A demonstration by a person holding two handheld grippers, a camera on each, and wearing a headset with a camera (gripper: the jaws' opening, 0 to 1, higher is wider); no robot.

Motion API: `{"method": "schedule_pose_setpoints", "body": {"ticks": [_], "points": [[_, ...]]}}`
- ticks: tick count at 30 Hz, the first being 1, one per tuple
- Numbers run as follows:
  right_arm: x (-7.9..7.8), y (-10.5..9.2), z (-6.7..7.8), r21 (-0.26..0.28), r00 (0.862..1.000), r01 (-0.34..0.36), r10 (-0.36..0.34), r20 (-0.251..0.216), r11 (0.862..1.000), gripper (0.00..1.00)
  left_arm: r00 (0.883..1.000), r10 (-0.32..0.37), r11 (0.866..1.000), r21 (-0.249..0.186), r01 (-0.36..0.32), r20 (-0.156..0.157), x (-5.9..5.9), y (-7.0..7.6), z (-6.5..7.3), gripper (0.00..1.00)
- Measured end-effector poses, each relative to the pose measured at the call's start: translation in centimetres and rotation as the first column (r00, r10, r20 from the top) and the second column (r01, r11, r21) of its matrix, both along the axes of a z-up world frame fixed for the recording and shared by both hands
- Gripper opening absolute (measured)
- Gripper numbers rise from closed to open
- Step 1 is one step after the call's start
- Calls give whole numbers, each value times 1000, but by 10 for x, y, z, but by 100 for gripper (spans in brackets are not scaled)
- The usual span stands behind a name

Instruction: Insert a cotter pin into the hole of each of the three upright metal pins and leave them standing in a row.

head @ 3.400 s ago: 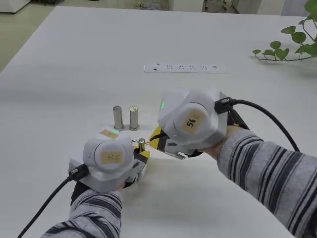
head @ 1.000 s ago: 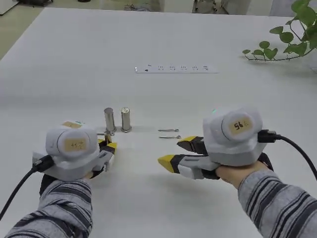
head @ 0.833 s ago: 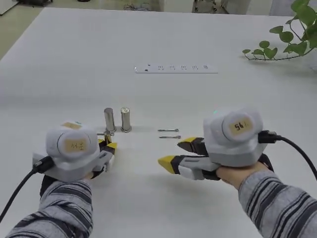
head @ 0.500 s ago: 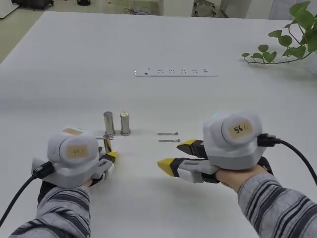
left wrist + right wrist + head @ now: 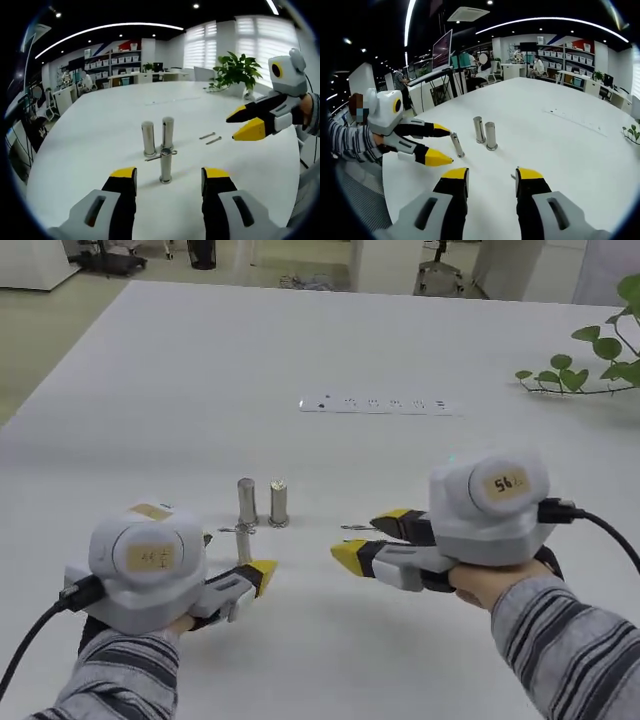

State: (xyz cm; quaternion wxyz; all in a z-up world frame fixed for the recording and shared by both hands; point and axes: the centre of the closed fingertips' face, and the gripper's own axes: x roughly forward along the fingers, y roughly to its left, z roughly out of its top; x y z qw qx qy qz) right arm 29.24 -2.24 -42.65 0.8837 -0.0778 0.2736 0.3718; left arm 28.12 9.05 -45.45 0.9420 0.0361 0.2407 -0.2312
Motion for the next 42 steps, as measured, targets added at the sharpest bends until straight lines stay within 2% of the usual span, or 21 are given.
{"method": "schedule_pose_setpoints", "body": {"ticks": [3, 7, 10, 14, 17, 19, 21, 26, 30, 32, 35, 39, 42], "points": [[9, 6, 4, 9, 1000, -12, 12, 10, 1000, 33, 1000, -9, 1000, -11, 9, 16, -5, 0, 7, 55], [24, 20, 9, 11, 999, -38, 37, 36, 999, 31, 999, -23, 1000, 5, 23, 37, -9, 3, 14, 60], [35, 32, 11, 14, 997, -53, 53, 57, 998, 30, 998, -20, 999, -24, 21, 54, -12, 5, 22, 65], [46, 48, 4, 3, 995, -80, 80, 63, 997, 29, 998, -24, 999, -25, 26, 62, -15, 8, 27, 69], [52, 57, -5, 12, 995, -90, 90, 50, 996, 29, 998, -33, 999, -24, 34, 55, -19, 11, 26, 74], [54, 63, -11, 18, 995, -89, 88, 41, 996, 29, 998, -41, 999, -3, 41, 56, -21, 14, 25, 75], [56, 68, -16, 28, 995, -91, 90, 37, 995, 28, 998, -43, 999, 0, 43, 56, -22, 14, 25, 76], [64, 77, -28, 35, 996, -85, 84, 35, 996, 24, 996, -52, 998, -22, 54, 70, -23, 10, 29, 79], [65, 83, -35, 23, 994, -98, 97, 46, 995, 20, 996, -55, 997, -59, 59, 63, -24, 6, 33, 82], [67, 85, -40, 28, 994, -97, 96, 43, 995, 18, 996, -53, 996, -62, 58, 67, -24, 6, 35, 83], [69, 87, -43, 43, 996, -85, 83, 46, 995, 15, 996, -54, 995, -77, 59, 66, -25, 6, 36, 83], [69, 89, -43, 41, 996, -67, 65, 63, 997, 10, 996, -56, 996, -63, 60, 63, -27, 9, 34, 83], [69, 89, -42, 50, 998, -26, 23, 67, 998, 9, 997, -57, 996, -65, 60, 50, -28, 10, 31, 83]]}}
